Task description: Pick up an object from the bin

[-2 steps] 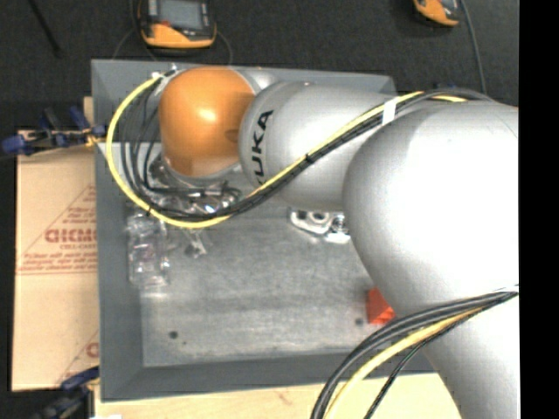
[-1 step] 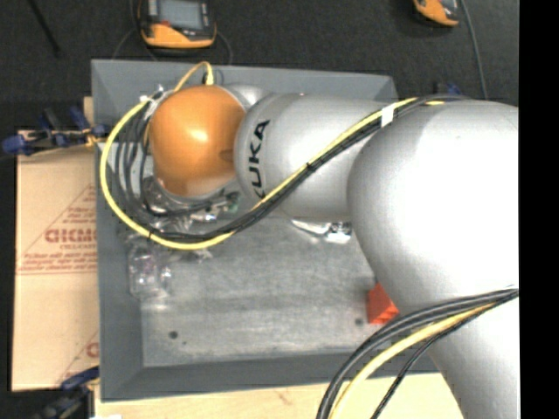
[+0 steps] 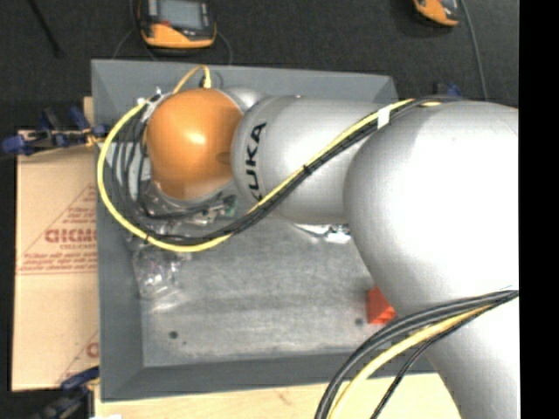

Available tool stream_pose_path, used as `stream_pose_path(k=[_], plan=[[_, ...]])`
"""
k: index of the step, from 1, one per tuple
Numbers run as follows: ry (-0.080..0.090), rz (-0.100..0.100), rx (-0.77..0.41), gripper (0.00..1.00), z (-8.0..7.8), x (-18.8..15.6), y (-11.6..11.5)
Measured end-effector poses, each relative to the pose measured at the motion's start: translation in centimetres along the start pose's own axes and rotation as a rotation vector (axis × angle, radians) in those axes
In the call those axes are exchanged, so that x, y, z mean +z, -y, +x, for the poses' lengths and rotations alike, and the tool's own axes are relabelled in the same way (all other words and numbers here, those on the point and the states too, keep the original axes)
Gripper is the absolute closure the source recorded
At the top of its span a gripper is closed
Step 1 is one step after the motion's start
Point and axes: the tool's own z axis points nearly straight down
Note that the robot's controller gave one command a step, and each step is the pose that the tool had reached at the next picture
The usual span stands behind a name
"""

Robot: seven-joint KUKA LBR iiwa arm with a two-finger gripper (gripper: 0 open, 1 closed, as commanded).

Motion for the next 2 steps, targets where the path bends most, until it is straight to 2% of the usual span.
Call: stream_pose_path(k=[1, 2], plan=[[-0.016, -0.009, -0.017, 1.0, 0.9, -10.4, -1.9], [-0.015, -0.008, 0.016, 1.0, 0.6, -18.9, -2.0]])
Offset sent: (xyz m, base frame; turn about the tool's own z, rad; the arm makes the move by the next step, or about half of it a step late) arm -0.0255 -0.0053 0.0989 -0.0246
